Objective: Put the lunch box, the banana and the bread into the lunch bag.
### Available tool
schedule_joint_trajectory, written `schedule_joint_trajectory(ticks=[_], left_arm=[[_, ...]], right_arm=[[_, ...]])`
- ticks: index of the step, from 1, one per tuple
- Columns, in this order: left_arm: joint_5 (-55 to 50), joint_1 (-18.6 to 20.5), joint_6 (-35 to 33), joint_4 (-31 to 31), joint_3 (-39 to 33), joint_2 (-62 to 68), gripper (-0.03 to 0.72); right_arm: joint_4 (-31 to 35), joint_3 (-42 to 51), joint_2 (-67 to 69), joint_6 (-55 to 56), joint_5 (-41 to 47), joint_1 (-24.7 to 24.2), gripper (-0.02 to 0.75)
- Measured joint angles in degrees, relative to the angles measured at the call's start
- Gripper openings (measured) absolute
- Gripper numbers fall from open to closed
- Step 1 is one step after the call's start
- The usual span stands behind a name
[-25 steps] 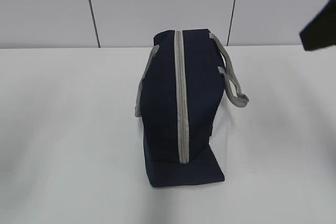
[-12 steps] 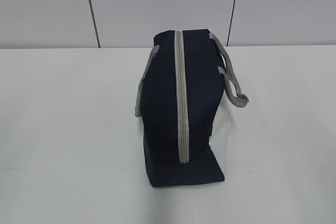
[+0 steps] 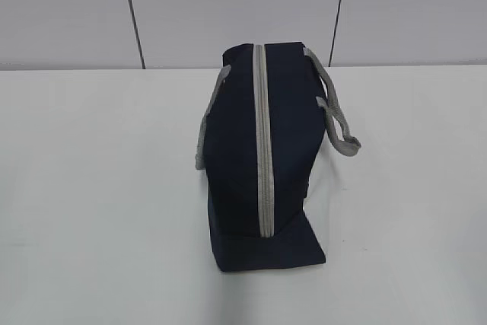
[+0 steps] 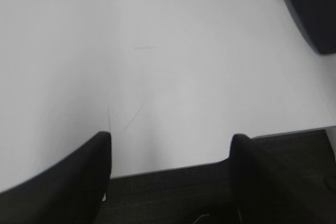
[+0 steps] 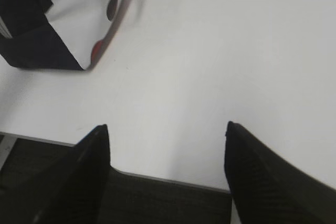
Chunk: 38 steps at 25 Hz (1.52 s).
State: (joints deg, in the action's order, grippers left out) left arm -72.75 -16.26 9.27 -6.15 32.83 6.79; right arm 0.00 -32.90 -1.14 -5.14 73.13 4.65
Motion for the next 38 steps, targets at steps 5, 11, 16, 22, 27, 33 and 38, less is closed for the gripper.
schedule_joint_trajectory(ticks=[5,11,16,22,27,33,38], left_arm=[[5.98,0.0,0.0,0.1,-1.25,-0.18,0.476],[8.97,0.0,0.0,0.1,-2.73,-0.18,0.476],[9.02,0.0,0.0,0.1,-2.73,-0.18,0.47],[9.16,0.05,0.0,0.1,-2.73,-0.18,0.465],[9.23,3.65,0.0,0.14,-2.77,-1.16,0.438],[9.23,11.37,0.0,0.14,-2.77,-5.3,0.42],[9.16,14.2,0.0,0.14,-2.77,-7.66,0.413]], right_arm=[[-2.3,2.52,0.0,0.0,-4.02,0.0,0.507],[-3.82,4.02,0.0,0.0,-7.21,0.0,0.507],[-3.94,4.02,0.0,0.0,-7.53,0.0,0.507],[-3.94,4.02,0.0,0.12,-7.62,0.0,0.507],[-3.94,4.11,0.0,0.12,-7.62,0.0,0.507],[-3.94,4.11,0.0,0.12,-7.62,0.0,0.507],[-3.94,4.11,0.0,0.12,-7.62,0.0,0.507]])
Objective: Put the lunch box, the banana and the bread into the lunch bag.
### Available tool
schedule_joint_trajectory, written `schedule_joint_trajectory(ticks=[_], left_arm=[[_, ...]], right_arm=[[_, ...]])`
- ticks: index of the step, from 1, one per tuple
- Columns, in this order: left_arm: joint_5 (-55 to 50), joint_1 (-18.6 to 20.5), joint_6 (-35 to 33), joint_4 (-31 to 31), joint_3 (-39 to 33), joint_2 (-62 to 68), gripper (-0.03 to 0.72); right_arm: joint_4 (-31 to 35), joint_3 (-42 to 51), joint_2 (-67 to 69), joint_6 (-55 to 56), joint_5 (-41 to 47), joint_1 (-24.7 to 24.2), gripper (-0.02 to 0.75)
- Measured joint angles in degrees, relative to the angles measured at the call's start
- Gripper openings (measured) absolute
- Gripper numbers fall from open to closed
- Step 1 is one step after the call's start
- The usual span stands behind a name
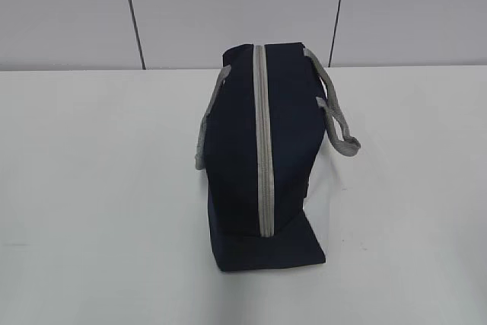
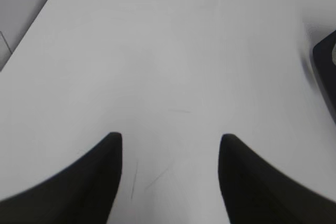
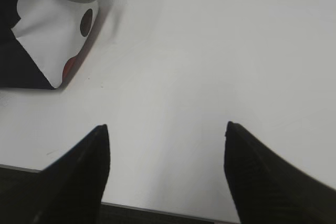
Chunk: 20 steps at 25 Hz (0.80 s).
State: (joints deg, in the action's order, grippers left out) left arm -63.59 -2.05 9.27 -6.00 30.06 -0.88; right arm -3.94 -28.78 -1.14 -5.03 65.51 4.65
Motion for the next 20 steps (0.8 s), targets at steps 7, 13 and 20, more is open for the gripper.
schedule_joint_trajectory(ticks=[7,13,20], left_arm=[[0.0,0.26,0.0,0.0,0.0,0.0,0.394],[0.0,0.26,0.0,0.0,0.0,0.0,0.392],[0.0,0.26,0.0,0.0,0.0,0.0,0.38]], right_arm=[[0.0,0.0,0.0,0.0,0.0,-2.32,0.507],[0.0,0.0,0.0,0.0,0.0,-3.94,0.507],[0.0,0.0,0.0,0.0,0.0,-3.94,0.507]])
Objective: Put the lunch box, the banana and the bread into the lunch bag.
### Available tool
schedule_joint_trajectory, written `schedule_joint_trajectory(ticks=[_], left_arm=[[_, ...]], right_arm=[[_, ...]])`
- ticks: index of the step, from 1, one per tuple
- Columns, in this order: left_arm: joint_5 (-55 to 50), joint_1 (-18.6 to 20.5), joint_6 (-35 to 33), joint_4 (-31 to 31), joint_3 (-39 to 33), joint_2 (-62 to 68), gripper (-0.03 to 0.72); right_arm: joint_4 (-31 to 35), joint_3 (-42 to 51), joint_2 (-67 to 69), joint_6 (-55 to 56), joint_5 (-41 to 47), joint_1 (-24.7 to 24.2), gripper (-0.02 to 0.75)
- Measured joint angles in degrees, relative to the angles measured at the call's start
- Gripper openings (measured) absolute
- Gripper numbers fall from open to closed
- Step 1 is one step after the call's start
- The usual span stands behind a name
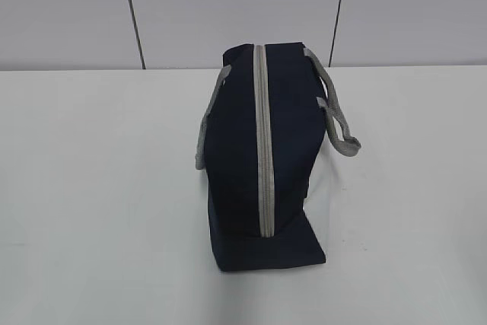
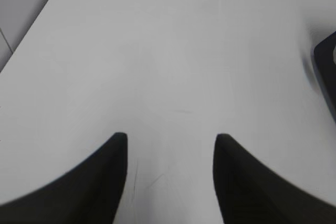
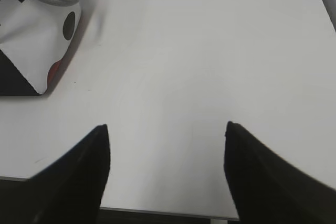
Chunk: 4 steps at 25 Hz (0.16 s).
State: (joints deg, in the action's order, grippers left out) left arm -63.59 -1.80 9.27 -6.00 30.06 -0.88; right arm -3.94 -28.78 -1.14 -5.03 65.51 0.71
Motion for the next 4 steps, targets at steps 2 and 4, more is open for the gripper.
schedule_joint_trajectory(ticks=[2,4], left_arm=[[0.0,0.0,0.0,0.0,0.0,0.0,0.37],[0.0,0.0,0.0,0.0,0.0,0.0,0.363]], right_arm=[[0.0,0.0,0.0,0.0,0.0,0.0,0.507],[0.0,0.0,0.0,0.0,0.0,0.0,0.507]])
